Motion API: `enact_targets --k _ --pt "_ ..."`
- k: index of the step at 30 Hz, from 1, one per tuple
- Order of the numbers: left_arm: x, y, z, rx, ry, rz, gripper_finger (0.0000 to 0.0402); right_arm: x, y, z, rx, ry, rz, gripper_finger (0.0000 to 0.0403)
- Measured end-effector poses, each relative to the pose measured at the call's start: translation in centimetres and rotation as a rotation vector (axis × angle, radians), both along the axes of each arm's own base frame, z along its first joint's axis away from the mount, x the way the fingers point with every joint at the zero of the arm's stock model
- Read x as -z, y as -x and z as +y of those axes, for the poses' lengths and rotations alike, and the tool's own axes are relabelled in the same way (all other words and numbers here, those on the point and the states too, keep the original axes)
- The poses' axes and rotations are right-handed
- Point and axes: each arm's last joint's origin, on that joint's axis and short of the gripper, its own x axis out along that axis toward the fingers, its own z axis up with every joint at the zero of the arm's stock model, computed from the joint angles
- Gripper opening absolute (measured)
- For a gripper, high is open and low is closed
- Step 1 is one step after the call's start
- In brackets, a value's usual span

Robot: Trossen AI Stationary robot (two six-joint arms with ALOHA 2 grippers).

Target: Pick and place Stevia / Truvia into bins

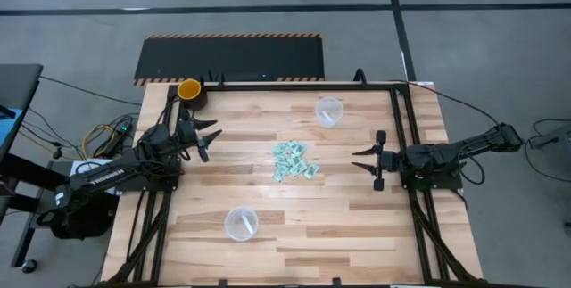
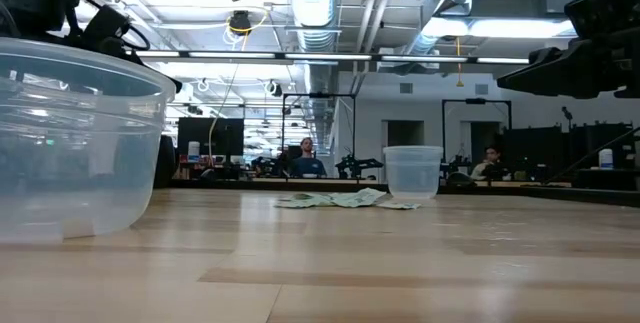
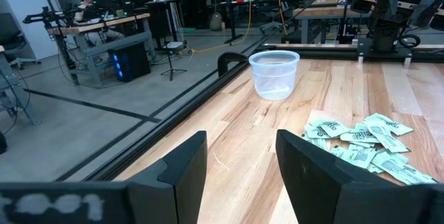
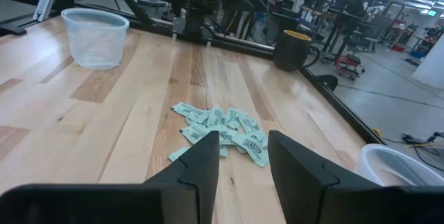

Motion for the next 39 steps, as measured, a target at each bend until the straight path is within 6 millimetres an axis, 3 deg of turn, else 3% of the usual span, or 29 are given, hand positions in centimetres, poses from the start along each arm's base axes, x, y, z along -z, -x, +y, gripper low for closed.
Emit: enact_targets --k 22,27,39 --pt "0.0 0.0 0.0 0.0 0.0 0.0 0.0163 0.0 0.0 0.0 -0.002 -0.003 0.0 0.0118" --pt "0.0 0.0 0.0 0.0 0.0 0.0 0.0163 -0.1 0.0 0.1 0.021 -0.174 -0.024 0.0118" --pt "0.0 0.0 0.0 0.001 0.0 0.0 0.0163 -1.7 -0.2 -0.1 0.032 -0.233 -0.202 0.0118"
